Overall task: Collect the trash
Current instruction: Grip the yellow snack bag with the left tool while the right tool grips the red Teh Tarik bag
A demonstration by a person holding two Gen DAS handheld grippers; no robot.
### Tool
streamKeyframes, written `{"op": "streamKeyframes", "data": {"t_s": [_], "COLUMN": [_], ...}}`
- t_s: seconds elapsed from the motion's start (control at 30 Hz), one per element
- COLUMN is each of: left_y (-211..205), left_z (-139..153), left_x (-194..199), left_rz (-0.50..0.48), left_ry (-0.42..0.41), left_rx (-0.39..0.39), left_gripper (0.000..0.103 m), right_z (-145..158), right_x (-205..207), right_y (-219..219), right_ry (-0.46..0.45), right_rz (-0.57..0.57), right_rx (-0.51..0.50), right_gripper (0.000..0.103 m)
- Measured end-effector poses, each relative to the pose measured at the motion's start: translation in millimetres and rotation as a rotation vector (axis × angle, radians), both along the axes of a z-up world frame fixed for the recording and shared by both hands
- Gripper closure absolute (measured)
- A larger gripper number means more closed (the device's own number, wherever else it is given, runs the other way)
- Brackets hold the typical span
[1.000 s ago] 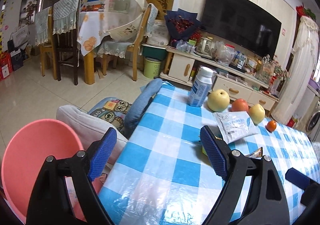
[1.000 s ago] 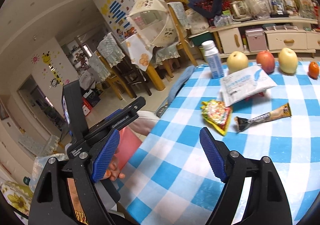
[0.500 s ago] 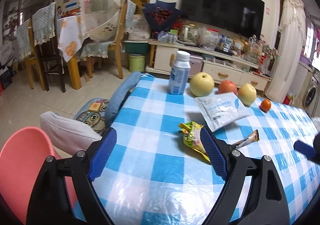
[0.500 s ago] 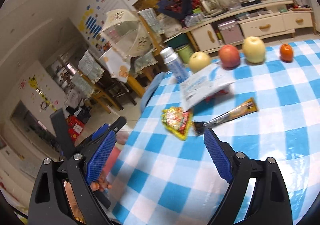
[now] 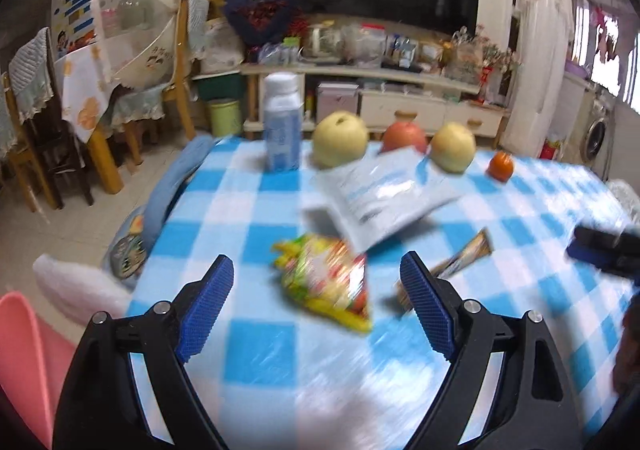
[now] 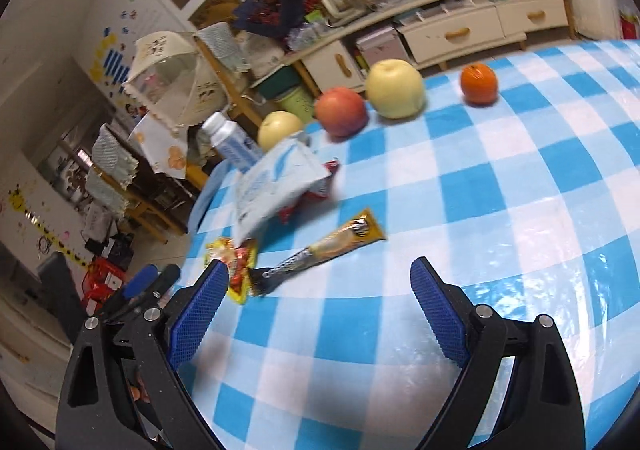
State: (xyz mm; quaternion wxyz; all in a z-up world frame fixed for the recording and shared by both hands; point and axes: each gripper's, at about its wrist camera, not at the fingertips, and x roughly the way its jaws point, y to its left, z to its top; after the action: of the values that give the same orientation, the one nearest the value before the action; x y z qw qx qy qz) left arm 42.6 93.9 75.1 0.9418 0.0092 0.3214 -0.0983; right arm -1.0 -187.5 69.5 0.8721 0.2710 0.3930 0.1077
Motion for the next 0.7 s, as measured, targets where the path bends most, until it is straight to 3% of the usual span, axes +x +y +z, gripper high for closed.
{"op": "streamKeyframes", "data": {"t_s": [0.1,0.27,0.37,0.53,0.7], "left_y": [-20.4,-49.3,-56.8,-57.1,-70.3], "left_z": [10.4,16.0,11.9,-11.7,-50.6], "left_x": [28.3,99.9,135.4,188.1,208.4], "left_rz": [0.007,0.106,0.174,0.273,0.258], "left_ry": [-0.001,0.070,0.121,0.265,0.406], "left_rx": [-0.033,-0.066,-0.030,-0.033,0.039], "left_gripper": [0.017,0.017,0.020,0.026,0.032], "right_z": [-5.2,-4.8,-10.5,-12.2,-8.6], "right_x": [3.0,0.9,1.8,3.5,2.0], "right_y": [-10.0,-18.9,-22.8,-23.5,-25.8], "right_ry": [0.020,0.014,0.038,0.053,0.041], "right_rz": [-0.004,-0.009,-0.004,0.015,0.016], "right_rx": [0.040,0.009,0.016,0.034,0.014], "right_gripper": [0.012,0.012,0.012,0.012,0.012]}}
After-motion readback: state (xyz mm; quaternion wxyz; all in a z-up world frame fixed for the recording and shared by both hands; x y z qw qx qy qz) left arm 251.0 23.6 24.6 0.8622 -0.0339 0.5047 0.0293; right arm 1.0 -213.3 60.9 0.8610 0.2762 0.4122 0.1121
